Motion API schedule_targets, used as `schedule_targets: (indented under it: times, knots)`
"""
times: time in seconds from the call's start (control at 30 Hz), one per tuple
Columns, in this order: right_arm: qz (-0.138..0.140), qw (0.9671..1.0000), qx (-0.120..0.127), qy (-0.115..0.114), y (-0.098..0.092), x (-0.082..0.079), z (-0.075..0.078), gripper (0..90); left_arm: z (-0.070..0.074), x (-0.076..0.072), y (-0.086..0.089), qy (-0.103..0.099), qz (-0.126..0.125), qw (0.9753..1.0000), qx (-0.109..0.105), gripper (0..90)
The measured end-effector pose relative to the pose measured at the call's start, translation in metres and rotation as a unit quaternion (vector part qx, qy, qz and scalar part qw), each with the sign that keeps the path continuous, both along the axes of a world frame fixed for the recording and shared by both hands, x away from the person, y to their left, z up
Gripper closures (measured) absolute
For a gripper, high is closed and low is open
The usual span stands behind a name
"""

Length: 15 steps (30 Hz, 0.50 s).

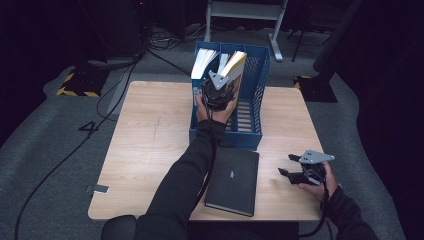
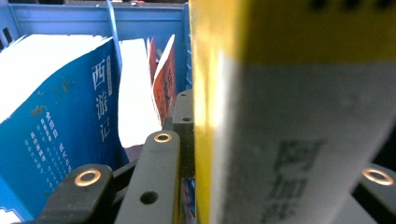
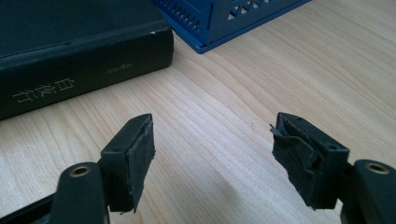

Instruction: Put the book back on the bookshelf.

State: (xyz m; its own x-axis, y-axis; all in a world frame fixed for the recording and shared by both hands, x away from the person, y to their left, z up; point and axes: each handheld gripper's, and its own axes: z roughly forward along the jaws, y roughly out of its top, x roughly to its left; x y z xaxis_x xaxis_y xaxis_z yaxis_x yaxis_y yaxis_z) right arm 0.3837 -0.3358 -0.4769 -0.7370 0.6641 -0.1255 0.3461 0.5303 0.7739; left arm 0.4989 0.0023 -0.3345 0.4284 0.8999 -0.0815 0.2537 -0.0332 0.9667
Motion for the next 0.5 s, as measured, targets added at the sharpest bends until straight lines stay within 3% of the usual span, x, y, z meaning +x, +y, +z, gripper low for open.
schedule_targets:
  times: [0.5]
  knots:
    - [0.003,1.0000,0.000,0.000,0.000,0.000,0.000,29.9,-0.006,0.016,-0.012,-0.013,0.017,0.9998,-0.004,75.2]
